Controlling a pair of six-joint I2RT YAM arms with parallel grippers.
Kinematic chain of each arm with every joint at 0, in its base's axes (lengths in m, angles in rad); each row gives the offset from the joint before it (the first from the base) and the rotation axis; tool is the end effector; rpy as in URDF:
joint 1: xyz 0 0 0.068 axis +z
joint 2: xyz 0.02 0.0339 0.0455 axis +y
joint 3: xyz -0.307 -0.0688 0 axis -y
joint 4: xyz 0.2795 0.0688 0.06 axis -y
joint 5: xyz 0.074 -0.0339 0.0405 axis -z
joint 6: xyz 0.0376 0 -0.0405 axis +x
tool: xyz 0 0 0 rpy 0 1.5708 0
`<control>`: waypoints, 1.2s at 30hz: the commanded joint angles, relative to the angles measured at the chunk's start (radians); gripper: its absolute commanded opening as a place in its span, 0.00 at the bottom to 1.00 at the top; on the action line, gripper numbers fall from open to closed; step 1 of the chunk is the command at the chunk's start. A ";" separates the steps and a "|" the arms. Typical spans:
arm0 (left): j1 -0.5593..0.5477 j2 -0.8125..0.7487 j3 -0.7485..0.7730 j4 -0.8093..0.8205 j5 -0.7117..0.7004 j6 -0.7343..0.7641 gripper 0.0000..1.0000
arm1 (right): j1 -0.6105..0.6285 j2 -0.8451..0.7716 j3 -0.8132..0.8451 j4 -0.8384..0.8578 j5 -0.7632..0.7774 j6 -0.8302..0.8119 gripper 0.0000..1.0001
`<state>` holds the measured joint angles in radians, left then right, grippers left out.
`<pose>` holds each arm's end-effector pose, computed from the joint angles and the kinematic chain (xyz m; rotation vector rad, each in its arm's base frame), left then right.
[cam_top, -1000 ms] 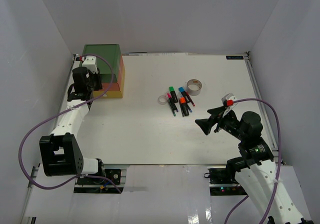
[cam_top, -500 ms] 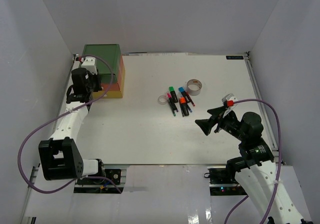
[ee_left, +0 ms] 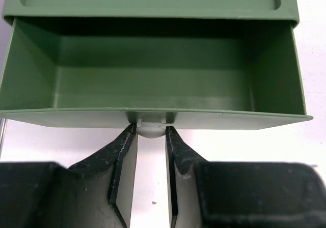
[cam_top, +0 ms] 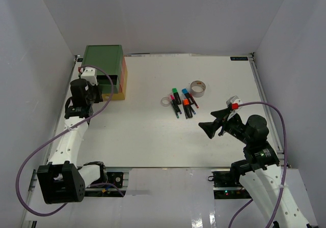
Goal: Sort the stationery into containers
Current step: Open the drawer in the storage box.
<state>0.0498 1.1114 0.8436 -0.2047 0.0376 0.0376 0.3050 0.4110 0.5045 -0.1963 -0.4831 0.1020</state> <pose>0.2684 0.0120 0.3218 0.0110 2.0429 0.0162 0.1073 0.0521 0.3110 -0.5387 1.6244 0.7077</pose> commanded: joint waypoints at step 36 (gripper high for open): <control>-0.002 -0.239 0.018 -0.288 0.107 -0.194 0.64 | 0.016 0.017 0.003 0.040 0.021 0.030 0.90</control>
<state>0.0494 0.9234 0.8131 -0.4500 0.0982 -0.1139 0.3157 0.4107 0.4782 -0.1764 -0.4728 0.1242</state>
